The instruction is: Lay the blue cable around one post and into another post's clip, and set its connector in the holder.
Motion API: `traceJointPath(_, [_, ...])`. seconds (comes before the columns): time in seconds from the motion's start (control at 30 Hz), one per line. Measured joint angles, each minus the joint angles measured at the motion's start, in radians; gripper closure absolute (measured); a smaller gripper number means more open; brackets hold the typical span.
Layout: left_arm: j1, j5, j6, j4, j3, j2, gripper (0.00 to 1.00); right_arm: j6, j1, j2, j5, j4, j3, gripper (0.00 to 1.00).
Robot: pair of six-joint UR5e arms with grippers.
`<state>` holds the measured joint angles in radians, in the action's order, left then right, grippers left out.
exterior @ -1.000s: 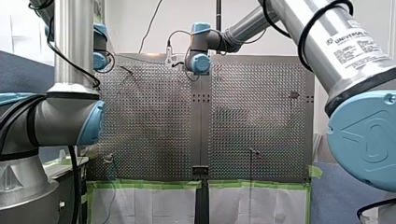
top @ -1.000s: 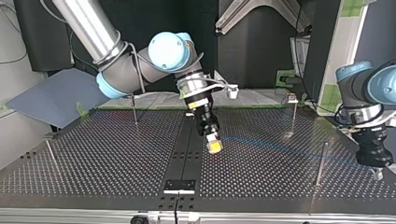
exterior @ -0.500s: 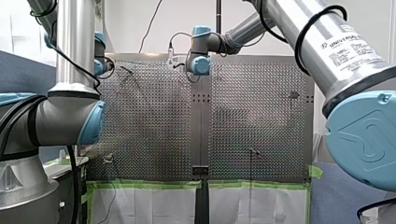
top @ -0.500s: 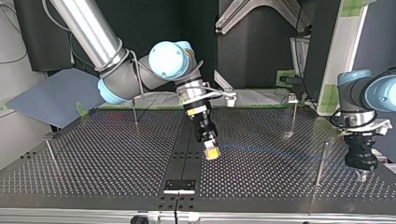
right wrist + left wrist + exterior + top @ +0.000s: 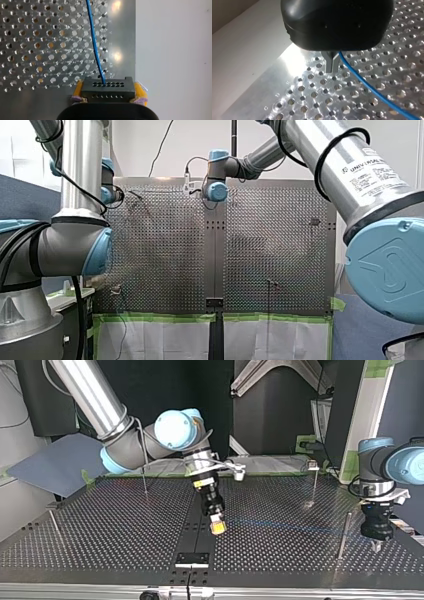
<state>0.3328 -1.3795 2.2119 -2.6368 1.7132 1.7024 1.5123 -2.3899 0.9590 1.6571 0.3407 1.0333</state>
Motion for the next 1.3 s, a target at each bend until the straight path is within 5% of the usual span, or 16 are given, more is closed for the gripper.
traceJointPath(0.4, [-0.006,-0.058,-0.057,0.009,0.044,0.0,1.0,-0.001,0.008,-0.004,0.015,-0.036,0.0,1.0])
traceJointPath(0.47, [-0.007,-0.076,-0.066,0.01,0.055,0.0,0.78,-0.001,0.009,-0.008,0.02,-0.044,0.0,1.0])
traceJointPath(0.5, [-0.007,-0.084,-0.069,0.011,0.059,0.0,0.78,-0.001,0.011,-0.01,0.021,-0.048,0.0,1.0])
traceJointPath(0.57, [-0.008,-0.096,-0.073,0.011,0.065,0.0,0.4,-0.002,0.014,-0.018,0.024,-0.058,0.0,1.0])
traceJointPath(0.6, [-0.009,-0.099,-0.073,0.011,0.068,0.0,0.4,-0.002,0.015,-0.021,0.024,-0.062,0.0,1.0])
traceJointPath(0.67, [-0.009,-0.097,-0.07,0.011,0.071,0.0,0.07,-0.003,0.017,-0.029,0.026,-0.074,0.0,1.0])
traceJointPath(0.73, [-0.011,-0.086,-0.06,0.012,0.073,0.001,0.01,-0.002,0.019,-0.036,0.029,-0.087,0.0,1.0])
traceJointPath(1.03, [-0.018,-0.045,-0.005,0.003,0.073,0.02,0.01,-0.007,0.033,-0.065,0.084,-0.154,0.018,1.0])
traceJointPath(1.3, [-0.024,-0.029,0.018,0.011,0.073,0.053,0.01,0.006,0.052,-0.067,0.107,-0.102,0.087,1.0])
